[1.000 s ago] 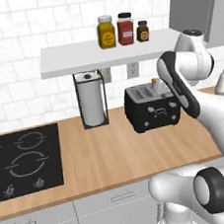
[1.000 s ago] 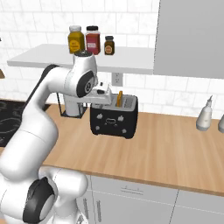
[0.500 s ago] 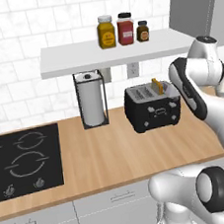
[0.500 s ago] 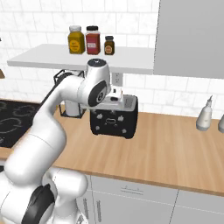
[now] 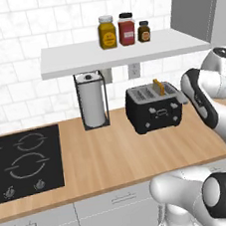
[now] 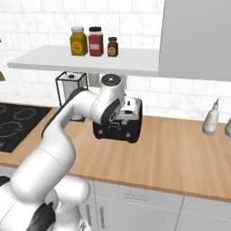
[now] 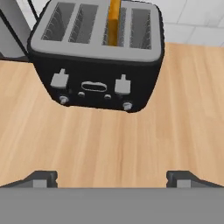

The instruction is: Start the toaster. Once the lever pops up, take the bread to the plate on the dining counter.

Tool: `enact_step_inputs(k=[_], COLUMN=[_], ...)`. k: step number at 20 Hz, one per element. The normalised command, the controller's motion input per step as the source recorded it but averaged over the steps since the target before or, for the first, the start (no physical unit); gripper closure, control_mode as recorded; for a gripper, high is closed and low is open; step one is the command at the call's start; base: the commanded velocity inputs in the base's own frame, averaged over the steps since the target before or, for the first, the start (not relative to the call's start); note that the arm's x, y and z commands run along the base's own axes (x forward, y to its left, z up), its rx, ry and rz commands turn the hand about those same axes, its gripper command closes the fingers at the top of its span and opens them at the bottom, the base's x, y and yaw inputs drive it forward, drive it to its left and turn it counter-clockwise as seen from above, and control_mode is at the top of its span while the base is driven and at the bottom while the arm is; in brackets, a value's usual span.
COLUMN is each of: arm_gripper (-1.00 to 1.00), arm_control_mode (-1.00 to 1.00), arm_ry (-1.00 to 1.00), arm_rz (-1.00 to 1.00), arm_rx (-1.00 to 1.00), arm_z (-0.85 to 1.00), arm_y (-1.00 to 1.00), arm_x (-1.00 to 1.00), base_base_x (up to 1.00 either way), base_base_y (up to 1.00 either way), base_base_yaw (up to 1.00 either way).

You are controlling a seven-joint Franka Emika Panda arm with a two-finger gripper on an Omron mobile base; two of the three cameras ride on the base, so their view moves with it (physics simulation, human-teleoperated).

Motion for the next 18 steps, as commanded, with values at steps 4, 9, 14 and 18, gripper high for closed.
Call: enact_step_inputs(k=[4, 9, 14, 18], arm_gripper=[-1.0, -1.0, -1.0, -1.0], arm_control_mode=[-1.0, -1.0, -1.0, -1.0], arm_ry=[-0.06, -0.05, -0.04, -0.03], arm_rz=[0.0, 0.0, 0.0, 0.0], arm_rx=[0.0, 0.0, 0.0, 0.0], arm_z=[-0.08, -0.05, -0.03, -0.05], arm_y=[-0.34, -0.19, 0.0, 0.0], arm_x=[0.21, 0.17, 0.22, 0.22], base_base_x=[0.0, 0.0, 0.0, 0.0], base_base_y=[0.0, 0.0, 0.0, 0.0], base_base_yaw=[0.0, 0.0, 0.0, 0.0])
